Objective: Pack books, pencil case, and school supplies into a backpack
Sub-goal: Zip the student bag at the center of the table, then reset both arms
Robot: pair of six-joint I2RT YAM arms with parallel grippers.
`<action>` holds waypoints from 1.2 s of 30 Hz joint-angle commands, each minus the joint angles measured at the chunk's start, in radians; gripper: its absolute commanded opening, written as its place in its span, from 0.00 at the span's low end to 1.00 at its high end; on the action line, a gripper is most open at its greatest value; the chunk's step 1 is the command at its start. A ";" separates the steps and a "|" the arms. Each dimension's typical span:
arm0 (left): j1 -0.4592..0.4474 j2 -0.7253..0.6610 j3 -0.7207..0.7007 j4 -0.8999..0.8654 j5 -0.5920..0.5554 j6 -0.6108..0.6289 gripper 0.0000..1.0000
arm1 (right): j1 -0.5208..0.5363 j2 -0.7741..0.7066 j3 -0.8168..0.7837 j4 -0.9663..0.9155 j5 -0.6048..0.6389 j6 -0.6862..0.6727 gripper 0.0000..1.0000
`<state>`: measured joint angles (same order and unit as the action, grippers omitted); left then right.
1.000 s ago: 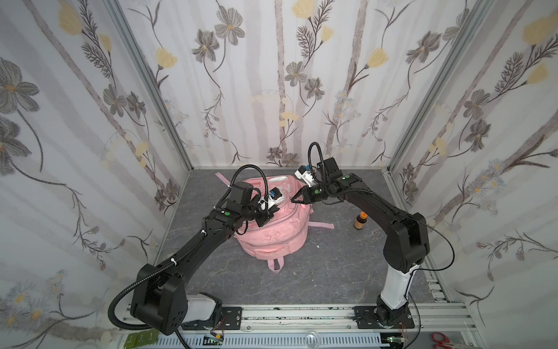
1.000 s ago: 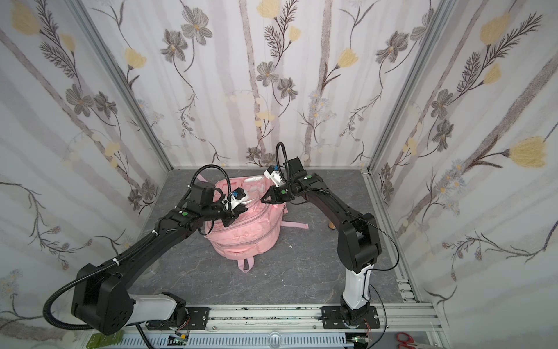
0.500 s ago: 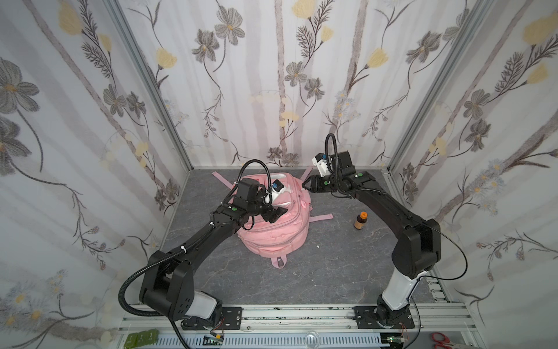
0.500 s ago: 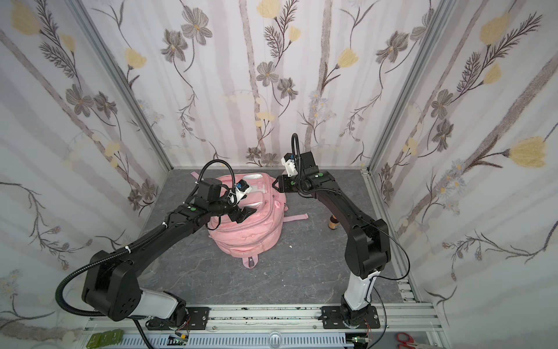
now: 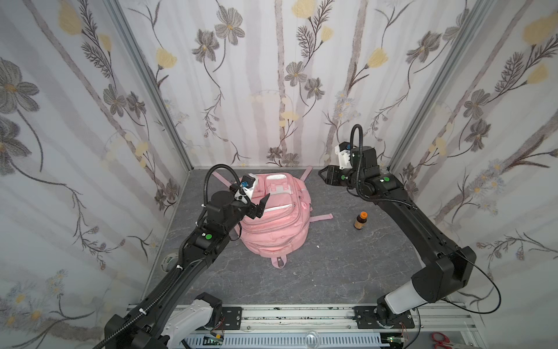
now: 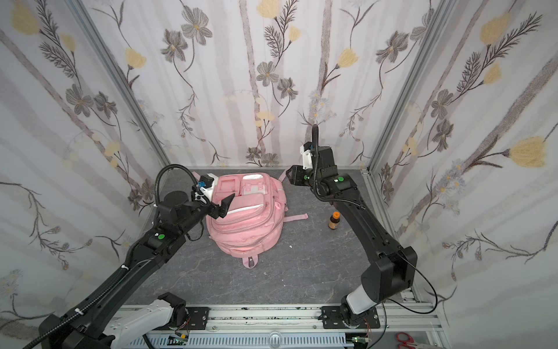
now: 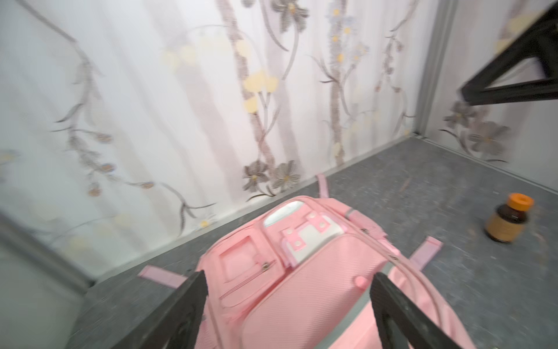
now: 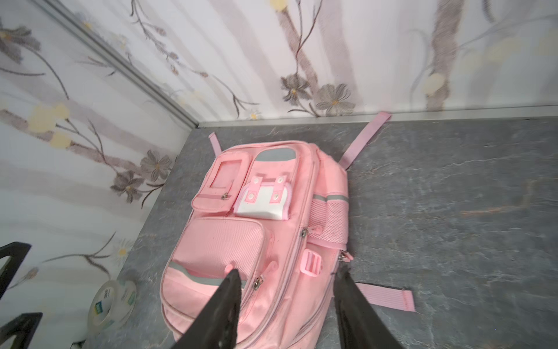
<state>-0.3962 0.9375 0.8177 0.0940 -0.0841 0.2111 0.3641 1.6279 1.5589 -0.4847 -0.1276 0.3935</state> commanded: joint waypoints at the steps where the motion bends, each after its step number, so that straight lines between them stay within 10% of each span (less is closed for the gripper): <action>1: 0.052 -0.053 -0.072 0.061 -0.395 -0.056 0.86 | -0.022 -0.101 -0.071 0.048 0.301 0.004 0.58; 9: 0.232 -0.084 -0.386 0.064 -0.412 -0.061 0.86 | -0.094 -0.532 -0.812 0.707 0.695 -0.190 0.99; 16: 0.309 0.001 -0.534 0.064 -0.412 -0.061 0.86 | -0.159 -0.702 -1.400 1.307 0.705 -0.226 0.99; 36: 0.362 0.549 -0.571 0.064 -0.412 -0.061 0.86 | -0.273 -0.312 -1.524 1.915 0.227 -0.438 1.00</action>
<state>-0.0368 1.4353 0.2749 0.4309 -0.5739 0.1246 0.1093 1.2770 0.0341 1.2850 0.2043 -0.0006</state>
